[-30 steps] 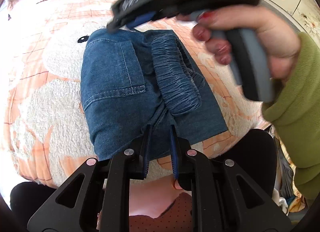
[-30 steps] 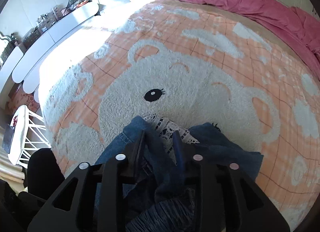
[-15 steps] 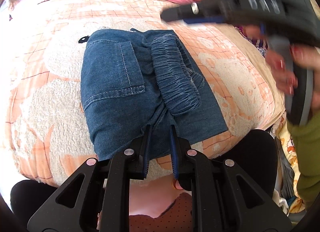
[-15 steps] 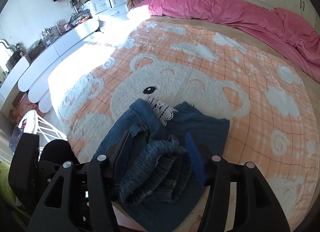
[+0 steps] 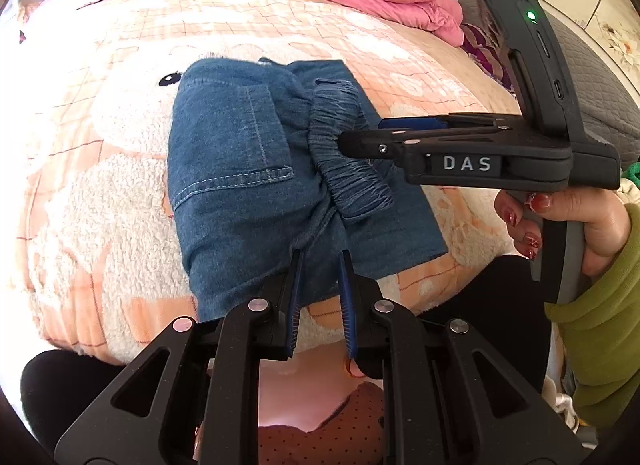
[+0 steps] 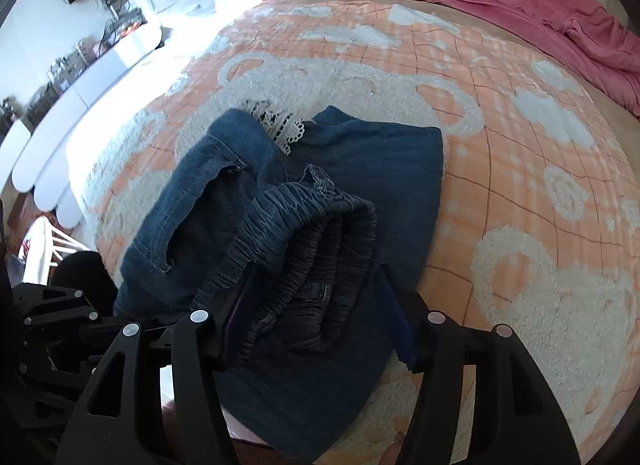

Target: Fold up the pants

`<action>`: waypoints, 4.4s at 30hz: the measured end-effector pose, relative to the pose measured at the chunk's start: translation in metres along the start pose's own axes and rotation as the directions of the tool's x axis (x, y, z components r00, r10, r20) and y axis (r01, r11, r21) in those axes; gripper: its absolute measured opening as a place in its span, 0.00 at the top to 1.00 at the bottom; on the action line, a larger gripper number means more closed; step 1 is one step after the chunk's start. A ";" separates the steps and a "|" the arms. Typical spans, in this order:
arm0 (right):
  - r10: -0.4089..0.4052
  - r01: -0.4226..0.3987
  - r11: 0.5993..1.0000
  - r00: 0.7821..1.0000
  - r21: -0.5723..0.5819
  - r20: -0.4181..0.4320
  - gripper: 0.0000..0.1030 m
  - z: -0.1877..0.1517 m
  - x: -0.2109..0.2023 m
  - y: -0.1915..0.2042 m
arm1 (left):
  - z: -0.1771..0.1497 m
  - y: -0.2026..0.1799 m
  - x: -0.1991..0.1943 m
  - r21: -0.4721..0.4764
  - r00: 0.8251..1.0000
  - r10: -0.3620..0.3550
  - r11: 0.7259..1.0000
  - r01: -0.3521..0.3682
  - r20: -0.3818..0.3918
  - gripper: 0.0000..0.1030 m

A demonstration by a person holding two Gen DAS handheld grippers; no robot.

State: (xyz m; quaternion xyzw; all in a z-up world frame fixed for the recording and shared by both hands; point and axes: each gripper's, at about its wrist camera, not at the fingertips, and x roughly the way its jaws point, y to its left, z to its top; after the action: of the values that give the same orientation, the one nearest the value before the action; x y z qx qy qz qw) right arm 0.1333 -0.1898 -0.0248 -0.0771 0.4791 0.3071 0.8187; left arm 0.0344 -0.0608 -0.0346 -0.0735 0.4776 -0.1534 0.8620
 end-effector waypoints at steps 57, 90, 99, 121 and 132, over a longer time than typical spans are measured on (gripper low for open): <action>-0.148 0.113 0.971 0.975 0.209 0.163 0.07 -0.063 -0.069 -0.023 | 0.022 0.046 -0.034 -0.079 0.976 0.207 0.976 -0.202 0.066 0.09; -0.025 0.000 0.966 0.995 0.259 0.095 0.52 -0.032 0.008 -0.046 | 0.054 0.060 0.045 -0.106 0.988 0.156 0.983 -0.153 0.020 0.20; 0.072 -0.108 0.943 0.990 0.315 0.123 0.58 -0.023 0.025 -0.058 | 0.062 0.052 0.050 -0.097 0.992 0.121 0.988 -0.117 0.037 0.37; -0.025 -0.003 0.995 0.964 0.103 0.264 0.90 -0.001 -0.013 0.002 | 0.075 0.041 0.020 -0.065 0.988 0.118 0.992 -0.112 0.098 0.66; -0.035 0.022 0.999 0.938 0.042 0.345 0.90 0.074 -0.017 0.000 | 0.145 0.055 -0.004 -0.040 0.963 0.185 0.983 -0.181 0.194 0.66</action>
State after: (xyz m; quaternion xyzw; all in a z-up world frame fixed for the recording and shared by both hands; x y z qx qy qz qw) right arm 0.1822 -0.1662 0.0280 -0.0135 0.3325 0.2950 0.8957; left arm 0.1656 -0.0106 0.0314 -0.0534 0.3963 -0.0599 0.9146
